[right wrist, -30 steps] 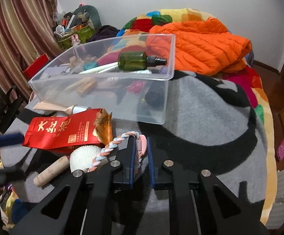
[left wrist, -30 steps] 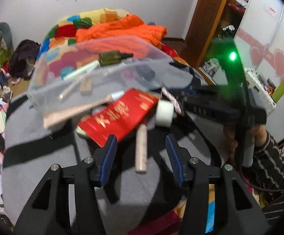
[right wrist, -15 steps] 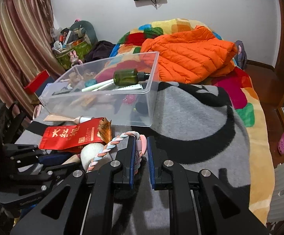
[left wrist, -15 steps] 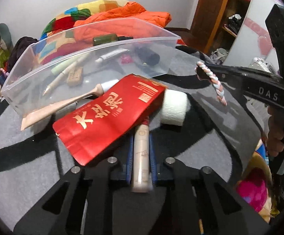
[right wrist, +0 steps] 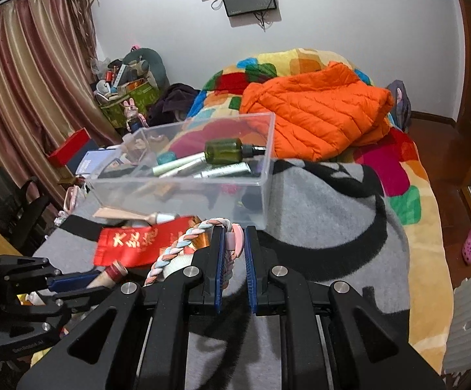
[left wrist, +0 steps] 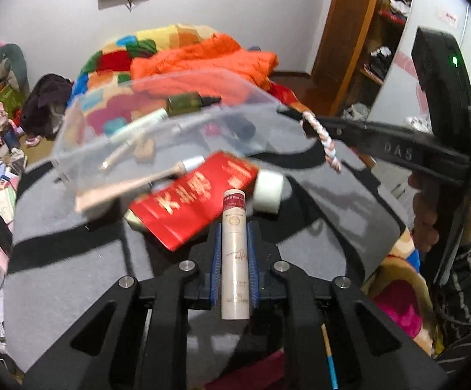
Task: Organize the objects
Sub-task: 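Carry the cylinder and rope toy over the box and open both tools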
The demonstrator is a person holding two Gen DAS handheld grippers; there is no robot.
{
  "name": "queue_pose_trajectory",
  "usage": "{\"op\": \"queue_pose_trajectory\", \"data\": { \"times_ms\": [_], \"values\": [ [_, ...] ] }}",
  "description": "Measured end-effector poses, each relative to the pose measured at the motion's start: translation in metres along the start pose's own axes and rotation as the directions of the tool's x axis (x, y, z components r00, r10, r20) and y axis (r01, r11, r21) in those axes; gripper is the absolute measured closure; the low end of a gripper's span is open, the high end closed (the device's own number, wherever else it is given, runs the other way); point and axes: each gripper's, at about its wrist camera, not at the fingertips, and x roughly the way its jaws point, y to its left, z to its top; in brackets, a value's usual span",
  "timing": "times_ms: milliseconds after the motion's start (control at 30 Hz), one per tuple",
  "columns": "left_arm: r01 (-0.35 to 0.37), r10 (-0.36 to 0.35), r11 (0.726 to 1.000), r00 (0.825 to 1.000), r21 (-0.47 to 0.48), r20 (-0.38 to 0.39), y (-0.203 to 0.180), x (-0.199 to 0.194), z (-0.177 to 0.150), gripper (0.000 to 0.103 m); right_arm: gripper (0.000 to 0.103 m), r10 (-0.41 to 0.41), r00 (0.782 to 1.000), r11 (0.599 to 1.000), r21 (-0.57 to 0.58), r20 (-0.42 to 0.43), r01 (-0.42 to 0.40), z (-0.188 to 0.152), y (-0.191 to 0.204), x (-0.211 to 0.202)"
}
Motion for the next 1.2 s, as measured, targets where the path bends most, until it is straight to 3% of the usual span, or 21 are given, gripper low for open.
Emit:
{"op": "queue_pose_trajectory", "data": {
  "times_ms": [433, 733, 933, 1200],
  "values": [
    [-0.058, 0.068, 0.994, 0.990, -0.089, 0.121, 0.051, -0.012, 0.059, 0.089, 0.092, 0.000, 0.998, 0.999, -0.034, 0.070, 0.002, 0.046, 0.021, 0.012],
    [-0.048, 0.055, 0.991, 0.997, -0.127, 0.050, 0.090, 0.029, 0.095, 0.089, 0.092, -0.029, 0.998, 0.998, -0.056, 0.050, 0.032, 0.076, 0.029, 0.050],
    [-0.057, 0.056, 0.992, 0.998, -0.110, -0.015, 0.099, 0.060, 0.108, 0.089, 0.092, -0.072, 0.997, 0.996, -0.056, -0.031, 0.070, 0.081, 0.025, 0.092],
    [-0.040, 0.038, 0.994, 0.999, -0.102, -0.025, 0.096, 0.068, 0.106, 0.088, 0.092, -0.130, 0.985, 0.986, -0.120, -0.111, 0.116, 0.077, 0.029, 0.121]
  ]
}}
